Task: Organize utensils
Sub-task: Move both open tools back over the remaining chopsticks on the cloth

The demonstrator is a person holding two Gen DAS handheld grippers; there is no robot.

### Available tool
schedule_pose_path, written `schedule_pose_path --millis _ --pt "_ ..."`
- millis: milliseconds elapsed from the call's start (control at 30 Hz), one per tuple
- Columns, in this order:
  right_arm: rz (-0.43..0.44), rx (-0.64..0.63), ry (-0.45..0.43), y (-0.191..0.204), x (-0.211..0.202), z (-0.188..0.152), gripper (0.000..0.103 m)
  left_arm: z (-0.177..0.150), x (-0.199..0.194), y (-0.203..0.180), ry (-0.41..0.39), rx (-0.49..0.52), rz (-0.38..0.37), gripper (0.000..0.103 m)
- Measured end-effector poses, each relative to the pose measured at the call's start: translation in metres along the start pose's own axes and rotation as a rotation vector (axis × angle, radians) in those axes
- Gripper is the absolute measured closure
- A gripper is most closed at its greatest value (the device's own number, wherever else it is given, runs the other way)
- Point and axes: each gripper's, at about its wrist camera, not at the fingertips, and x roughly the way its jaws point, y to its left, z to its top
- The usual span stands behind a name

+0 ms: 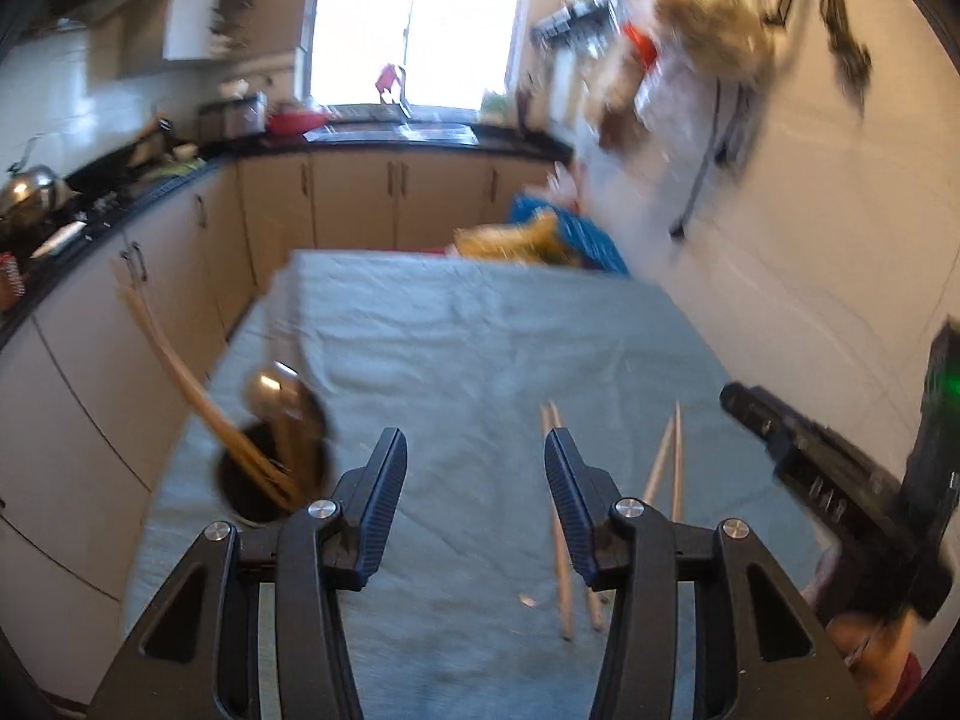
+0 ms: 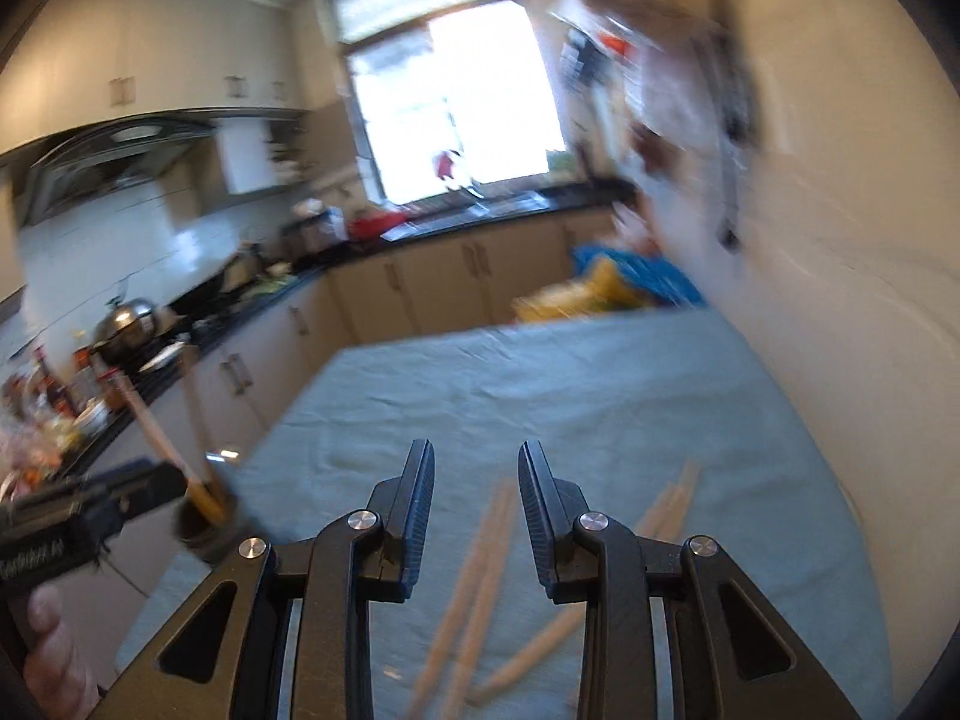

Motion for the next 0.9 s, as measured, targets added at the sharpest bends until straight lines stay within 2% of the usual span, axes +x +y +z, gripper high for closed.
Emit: schedule_pose_path --millis 133,233,400,467,733,900 --pt "-0.077 0.157 0.098 -0.067 0.017 -0.001 0.072 -0.005 0.036 -0.020 0.080 0.019 -0.021 0.056" --pt "-0.098 0.263 0.156 -0.108 0.037 -0.002 0.072 -0.008 0.066 -0.029 0.130 0.019 -0.029 0.056" --pt "-0.116 0.370 0.260 -0.147 0.079 -0.009 0.082 -0.010 0.112 -0.036 0.199 0.019 0.004 0.056" --pt "-0.136 0.396 0.288 -0.157 0.094 -0.009 0.086 -0.010 0.127 -0.034 0.226 0.012 0.008 0.056" --pt "-0.227 0.389 0.360 -0.173 0.142 0.001 0.086 -0.002 0.164 -0.026 0.272 0.000 0.018 0.056" --pt "-0.272 0.376 0.393 -0.174 0.158 0.000 0.086 0.007 0.187 -0.026 0.318 -0.012 -0.009 0.056"
